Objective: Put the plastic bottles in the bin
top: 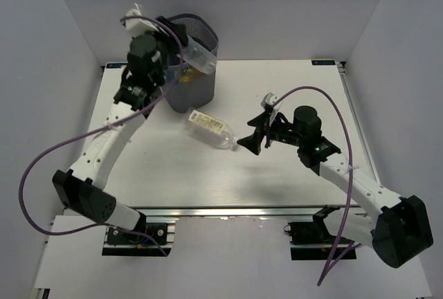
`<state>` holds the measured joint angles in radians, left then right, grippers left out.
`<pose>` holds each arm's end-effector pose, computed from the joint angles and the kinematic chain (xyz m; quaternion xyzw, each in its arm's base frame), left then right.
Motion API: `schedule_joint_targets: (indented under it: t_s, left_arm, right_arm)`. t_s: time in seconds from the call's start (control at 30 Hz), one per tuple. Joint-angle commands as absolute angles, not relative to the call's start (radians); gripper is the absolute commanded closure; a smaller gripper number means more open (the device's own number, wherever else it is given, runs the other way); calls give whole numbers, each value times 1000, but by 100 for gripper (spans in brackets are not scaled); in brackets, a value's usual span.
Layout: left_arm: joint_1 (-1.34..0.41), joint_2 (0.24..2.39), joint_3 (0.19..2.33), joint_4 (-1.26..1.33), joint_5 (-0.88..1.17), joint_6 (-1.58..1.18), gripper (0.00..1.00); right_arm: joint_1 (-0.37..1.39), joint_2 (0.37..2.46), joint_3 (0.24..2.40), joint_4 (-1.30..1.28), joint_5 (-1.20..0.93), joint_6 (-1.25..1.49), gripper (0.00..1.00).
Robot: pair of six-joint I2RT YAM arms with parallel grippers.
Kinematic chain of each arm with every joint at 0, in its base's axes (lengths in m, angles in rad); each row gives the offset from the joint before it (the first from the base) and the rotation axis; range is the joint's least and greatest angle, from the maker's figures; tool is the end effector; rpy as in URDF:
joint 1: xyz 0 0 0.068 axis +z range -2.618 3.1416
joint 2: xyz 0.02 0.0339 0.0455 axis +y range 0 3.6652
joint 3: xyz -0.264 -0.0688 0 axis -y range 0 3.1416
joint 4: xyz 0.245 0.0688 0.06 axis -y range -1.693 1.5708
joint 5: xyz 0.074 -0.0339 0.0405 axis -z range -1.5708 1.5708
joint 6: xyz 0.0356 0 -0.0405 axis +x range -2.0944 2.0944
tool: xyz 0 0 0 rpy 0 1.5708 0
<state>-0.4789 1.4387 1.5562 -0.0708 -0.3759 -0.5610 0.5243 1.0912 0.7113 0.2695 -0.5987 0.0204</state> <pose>0.2976 -0.1398 0.4685 -0.1629 0.6721 -0.2411 0.6809 0.2070 0.1429 0.3012 -0.3680 0.6404 0.3831 0.5548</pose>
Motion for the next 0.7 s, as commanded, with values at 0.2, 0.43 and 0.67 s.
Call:
schedule_joint_targets:
  t_s: [0.2,0.43,0.67]
  left_arm:
    - [-328,1719,1910,-118,-423,-456,60]
    - [-259,1959,2133,-139,-518,-486,62]
    - [-238,1997,2126,-108,-532,-497,10]
  right_arm:
    - [526,1198,741,115,-471,-259,11]
    - [526,1258,727,137,-440,-348,11]
    - [526,1394,772,164,-428,-397,11]
